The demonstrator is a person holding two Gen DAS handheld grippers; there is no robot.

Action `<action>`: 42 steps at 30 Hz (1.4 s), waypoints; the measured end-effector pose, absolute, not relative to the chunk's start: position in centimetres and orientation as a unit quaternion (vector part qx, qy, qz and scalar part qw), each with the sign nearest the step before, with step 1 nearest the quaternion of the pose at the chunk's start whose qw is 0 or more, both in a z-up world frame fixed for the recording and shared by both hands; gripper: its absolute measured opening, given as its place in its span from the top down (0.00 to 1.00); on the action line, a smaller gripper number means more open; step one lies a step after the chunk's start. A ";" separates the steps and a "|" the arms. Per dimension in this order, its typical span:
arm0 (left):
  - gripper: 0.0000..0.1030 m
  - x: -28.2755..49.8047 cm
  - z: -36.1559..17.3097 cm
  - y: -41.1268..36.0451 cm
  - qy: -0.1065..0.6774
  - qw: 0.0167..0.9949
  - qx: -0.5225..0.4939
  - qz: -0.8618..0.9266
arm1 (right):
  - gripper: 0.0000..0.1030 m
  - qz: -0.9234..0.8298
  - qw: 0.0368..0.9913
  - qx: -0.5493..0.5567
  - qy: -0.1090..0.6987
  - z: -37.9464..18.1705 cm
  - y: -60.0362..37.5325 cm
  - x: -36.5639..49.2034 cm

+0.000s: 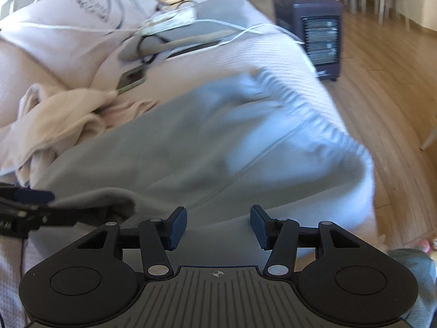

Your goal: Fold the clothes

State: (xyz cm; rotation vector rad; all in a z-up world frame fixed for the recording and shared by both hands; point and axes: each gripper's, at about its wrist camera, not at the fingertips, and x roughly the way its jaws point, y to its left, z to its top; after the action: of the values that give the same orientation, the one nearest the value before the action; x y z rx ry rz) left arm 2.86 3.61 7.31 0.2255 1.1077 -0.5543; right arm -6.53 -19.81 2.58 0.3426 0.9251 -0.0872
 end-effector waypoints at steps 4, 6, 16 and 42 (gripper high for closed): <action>0.23 1.1 8.4 4.8 0.507 0.818 0.109 -0.249 | 0.49 -0.004 0.880 0.152 0.450 2.6 -17.8 -6.5; 0.23 0.4 9.1 5.6 0.500 0.824 0.103 -0.245 | 0.49 0.016 0.880 0.142 0.453 2.4 -16.7 -6.4; 0.19 -1.9 10.3 10.6 0.496 0.846 0.086 -0.178 | 0.45 0.025 0.866 0.147 0.478 0.0 -16.2 -6.8; 0.82 -1.0 1.9 10.0 0.529 0.822 -0.005 -0.212 | 0.45 -0.027 0.883 0.184 0.432 1.2 -18.1 -8.7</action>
State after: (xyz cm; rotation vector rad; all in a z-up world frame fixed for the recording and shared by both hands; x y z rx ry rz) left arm -0.96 9.99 1.94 -0.0099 1.1256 -0.4513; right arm -8.70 -18.09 1.20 0.3826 0.8992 -0.0571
